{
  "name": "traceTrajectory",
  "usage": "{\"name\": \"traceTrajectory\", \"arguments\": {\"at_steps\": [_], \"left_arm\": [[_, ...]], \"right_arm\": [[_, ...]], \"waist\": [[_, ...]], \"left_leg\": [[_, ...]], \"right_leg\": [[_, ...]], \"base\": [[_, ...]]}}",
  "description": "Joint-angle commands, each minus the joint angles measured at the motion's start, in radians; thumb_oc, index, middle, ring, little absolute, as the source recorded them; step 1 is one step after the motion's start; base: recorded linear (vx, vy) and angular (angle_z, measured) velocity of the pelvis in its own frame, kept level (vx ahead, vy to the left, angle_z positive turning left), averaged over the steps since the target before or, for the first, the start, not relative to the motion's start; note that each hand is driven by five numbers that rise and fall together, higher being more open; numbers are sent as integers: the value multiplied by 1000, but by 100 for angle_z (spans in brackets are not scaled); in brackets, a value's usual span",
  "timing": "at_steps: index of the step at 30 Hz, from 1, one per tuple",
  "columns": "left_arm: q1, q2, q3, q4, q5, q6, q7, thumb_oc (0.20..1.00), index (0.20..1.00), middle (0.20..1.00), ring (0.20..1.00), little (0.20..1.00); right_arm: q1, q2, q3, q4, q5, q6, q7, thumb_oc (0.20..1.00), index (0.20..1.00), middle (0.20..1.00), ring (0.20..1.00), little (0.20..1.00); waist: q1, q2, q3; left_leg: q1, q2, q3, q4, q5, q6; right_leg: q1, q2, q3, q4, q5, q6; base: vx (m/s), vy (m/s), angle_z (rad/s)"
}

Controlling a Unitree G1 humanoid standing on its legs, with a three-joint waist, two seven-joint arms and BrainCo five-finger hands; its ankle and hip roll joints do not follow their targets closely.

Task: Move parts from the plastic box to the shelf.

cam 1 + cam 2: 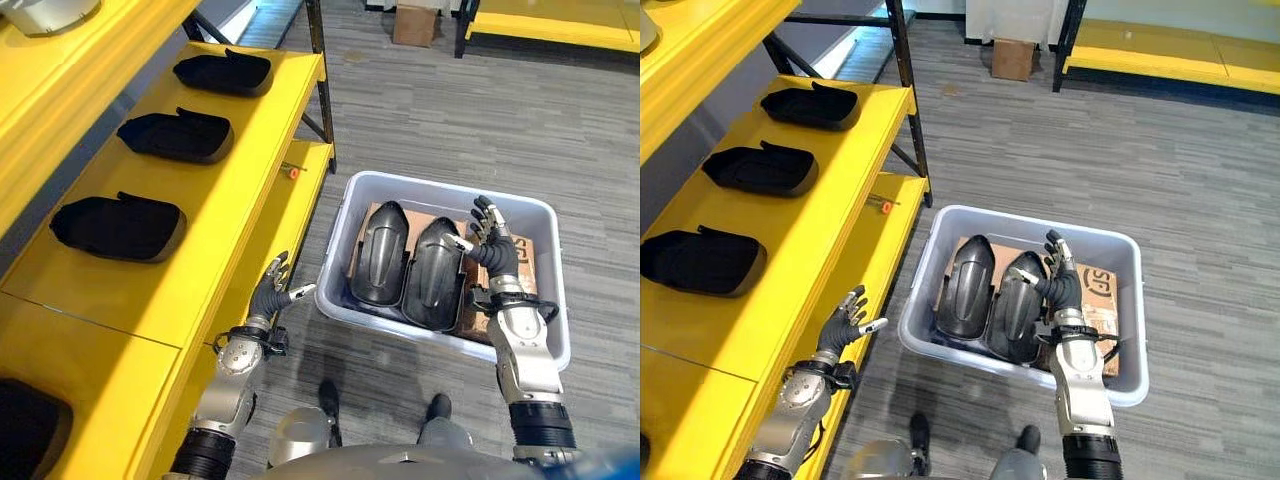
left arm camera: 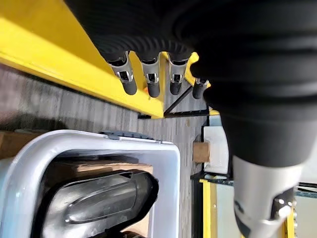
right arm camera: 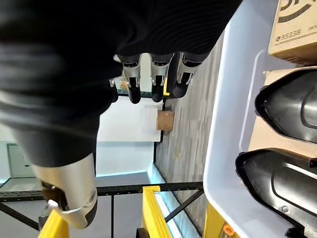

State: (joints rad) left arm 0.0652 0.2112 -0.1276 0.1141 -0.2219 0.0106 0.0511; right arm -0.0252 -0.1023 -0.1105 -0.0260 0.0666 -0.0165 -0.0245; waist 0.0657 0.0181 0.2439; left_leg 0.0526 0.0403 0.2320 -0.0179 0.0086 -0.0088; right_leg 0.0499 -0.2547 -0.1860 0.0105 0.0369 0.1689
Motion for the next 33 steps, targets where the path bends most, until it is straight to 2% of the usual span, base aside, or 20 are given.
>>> {"name": "traceTrajectory", "arguments": {"at_steps": [1,7,13,21,28,33], "left_arm": [[-21,-6,-14,-14,22,-59,-2,1000,1000,1000,1000,1000],[-11,-22,-55,-18,24,-56,-28,1000,1000,1000,1000,1000],[-22,-25,-61,-17,22,-59,-25,1000,1000,1000,1000,1000],[-129,-27,-82,-48,35,-74,16,1000,1000,1000,1000,1000],[-278,-58,-79,-65,64,-105,94,1000,1000,1000,1000,1000],[-269,-72,-63,-67,52,-115,116,1000,1000,1000,1000,1000]], "right_arm": [[23,-15,-67,-133,23,-48,11,1000,1000,1000,1000,1000],[65,-15,-94,-171,26,-51,27,1000,1000,1000,1000,1000],[62,-12,-100,-184,25,-50,24,1000,1000,1000,1000,1000],[-7,-36,-64,-178,15,-63,0,1000,1000,1000,1000,1000],[-85,-46,11,-106,-10,-77,-32,1000,1000,1000,1000,1000],[-94,-56,14,-85,-27,-84,-45,1000,1000,1000,1000,1000]], "waist": [[-14,-17,4],[-38,-8,9],[-51,5,31],[-68,20,116],[-102,28,180],[-123,34,213]], "left_leg": [[-36,-10,-51,-6,23,-38],[-11,22,-69,-54,59,-63],[-15,30,-64,-59,64,-68],[-78,33,-56,-65,88,-85],[-129,31,-11,-69,95,-93],[-154,25,16,-69,94,-93]], "right_leg": [[18,78,-16,-98,87,-42],[41,130,-36,-98,38,-61],[26,142,-23,-98,38,-65],[-49,143,2,-98,69,-65],[-141,137,61,-98,108,-58],[-190,133,102,-98,127,-56]], "base": [[-13,-161,-7],[13,-163,0],[9,-47,-1],[-46,-2,-2],[-36,43,-22],[-50,39,-23]]}}
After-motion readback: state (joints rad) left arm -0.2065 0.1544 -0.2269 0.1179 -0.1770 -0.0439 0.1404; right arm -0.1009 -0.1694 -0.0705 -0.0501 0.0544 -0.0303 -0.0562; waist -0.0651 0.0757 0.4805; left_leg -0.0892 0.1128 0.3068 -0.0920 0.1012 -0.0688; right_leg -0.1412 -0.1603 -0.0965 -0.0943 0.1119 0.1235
